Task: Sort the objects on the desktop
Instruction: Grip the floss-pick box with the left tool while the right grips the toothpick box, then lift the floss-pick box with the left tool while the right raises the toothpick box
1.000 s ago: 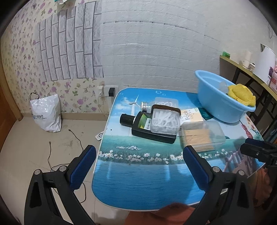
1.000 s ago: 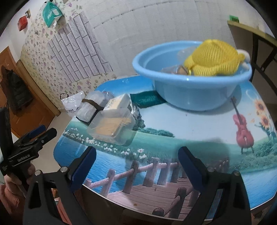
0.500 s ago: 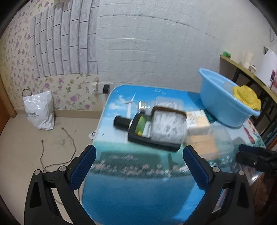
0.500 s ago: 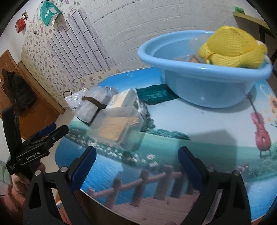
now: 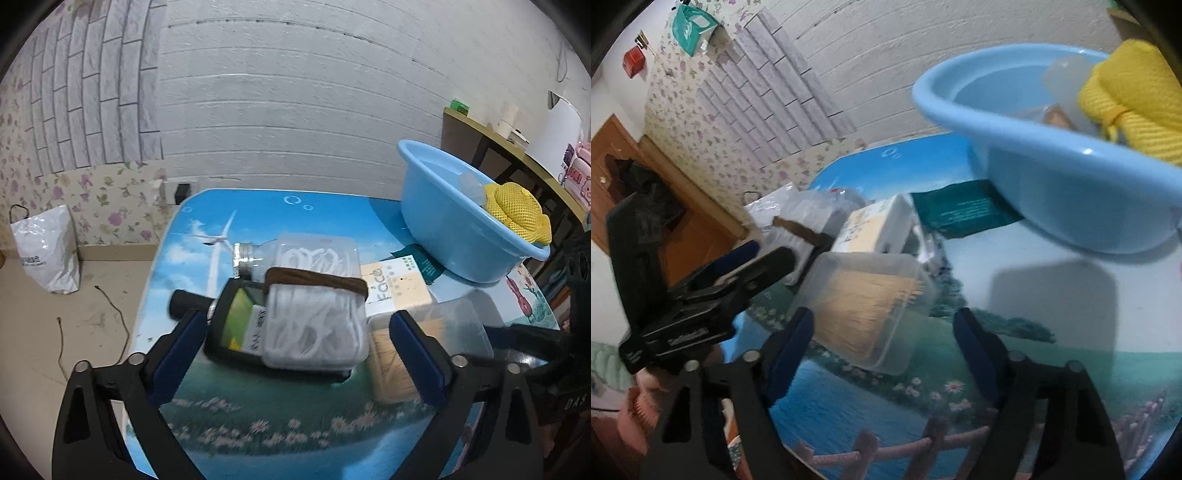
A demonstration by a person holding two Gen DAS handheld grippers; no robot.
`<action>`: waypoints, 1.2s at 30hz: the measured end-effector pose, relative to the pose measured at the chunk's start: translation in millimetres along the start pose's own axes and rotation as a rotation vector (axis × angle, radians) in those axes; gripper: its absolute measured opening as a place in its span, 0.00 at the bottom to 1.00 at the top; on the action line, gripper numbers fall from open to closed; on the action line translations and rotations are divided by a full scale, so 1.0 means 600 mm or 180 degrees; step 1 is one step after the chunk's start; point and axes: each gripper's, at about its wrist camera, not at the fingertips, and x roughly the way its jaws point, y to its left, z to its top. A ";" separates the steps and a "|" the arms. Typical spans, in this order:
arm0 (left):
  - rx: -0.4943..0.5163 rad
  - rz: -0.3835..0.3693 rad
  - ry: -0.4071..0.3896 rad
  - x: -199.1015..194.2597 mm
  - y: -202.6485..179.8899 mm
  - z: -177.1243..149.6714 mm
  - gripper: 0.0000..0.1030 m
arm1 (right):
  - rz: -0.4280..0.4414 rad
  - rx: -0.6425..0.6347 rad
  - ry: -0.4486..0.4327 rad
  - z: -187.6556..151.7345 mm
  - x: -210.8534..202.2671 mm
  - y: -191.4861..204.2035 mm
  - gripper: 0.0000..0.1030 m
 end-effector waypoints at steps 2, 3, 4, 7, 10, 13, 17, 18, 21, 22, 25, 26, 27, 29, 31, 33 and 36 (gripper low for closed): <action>0.0034 -0.0010 0.0041 0.008 -0.004 0.000 0.76 | 0.0058 0.0015 -0.0005 0.002 0.002 -0.001 0.67; 0.0071 0.0015 0.0025 0.008 -0.006 -0.001 0.72 | 0.0107 0.0017 -0.0011 0.002 0.002 -0.001 0.64; 0.0092 0.0019 0.0030 0.008 -0.006 0.000 0.62 | 0.0141 0.0013 -0.0008 0.002 0.000 -0.002 0.60; 0.0120 -0.0013 0.0054 0.008 -0.010 -0.001 0.53 | 0.0144 -0.0020 -0.0029 0.001 -0.004 0.001 0.55; 0.0155 0.0010 0.0046 0.002 -0.015 -0.005 0.53 | 0.0169 -0.0062 -0.0065 -0.002 -0.016 0.003 0.48; 0.0142 0.0039 0.0050 -0.009 -0.018 -0.013 0.53 | 0.0158 -0.0153 -0.0102 -0.008 -0.037 0.008 0.43; 0.0133 0.0073 0.0058 -0.028 -0.020 -0.028 0.53 | 0.0061 -0.0281 -0.0172 -0.022 -0.065 0.010 0.38; 0.0132 0.0083 0.0066 -0.033 -0.021 -0.032 0.53 | 0.0048 -0.0302 -0.0181 -0.025 -0.071 0.010 0.37; 0.0142 0.0130 0.0077 -0.048 -0.026 -0.048 0.53 | -0.0119 -0.0497 -0.0257 -0.044 -0.093 0.013 0.36; 0.0143 0.0147 0.0080 -0.055 -0.030 -0.054 0.53 | -0.0169 -0.0557 -0.0266 -0.049 -0.096 0.015 0.36; 0.0163 0.0170 0.0105 -0.068 -0.038 -0.069 0.53 | -0.0234 -0.0656 -0.0272 -0.067 -0.112 0.013 0.35; 0.0176 0.0180 0.0115 -0.071 -0.039 -0.074 0.53 | -0.0272 -0.0709 -0.0291 -0.075 -0.119 0.011 0.35; 0.0184 0.0189 0.0121 -0.074 -0.041 -0.077 0.53 | -0.0303 -0.0755 -0.0306 -0.080 -0.123 0.012 0.35; 0.0207 0.0201 0.0132 -0.081 -0.047 -0.086 0.53 | -0.0384 -0.0874 -0.0344 -0.088 -0.134 0.014 0.35; 0.0233 0.0217 0.0146 -0.086 -0.053 -0.093 0.53 | -0.0484 -0.0982 -0.0367 -0.098 -0.141 0.016 0.35; 0.0262 0.0252 0.0162 -0.090 -0.056 -0.100 0.53 | -0.0571 -0.1059 -0.0362 -0.106 -0.143 0.020 0.35; 0.0271 0.0261 0.0194 -0.092 -0.057 -0.105 0.53 | -0.0626 -0.1143 -0.0345 -0.114 -0.143 0.024 0.34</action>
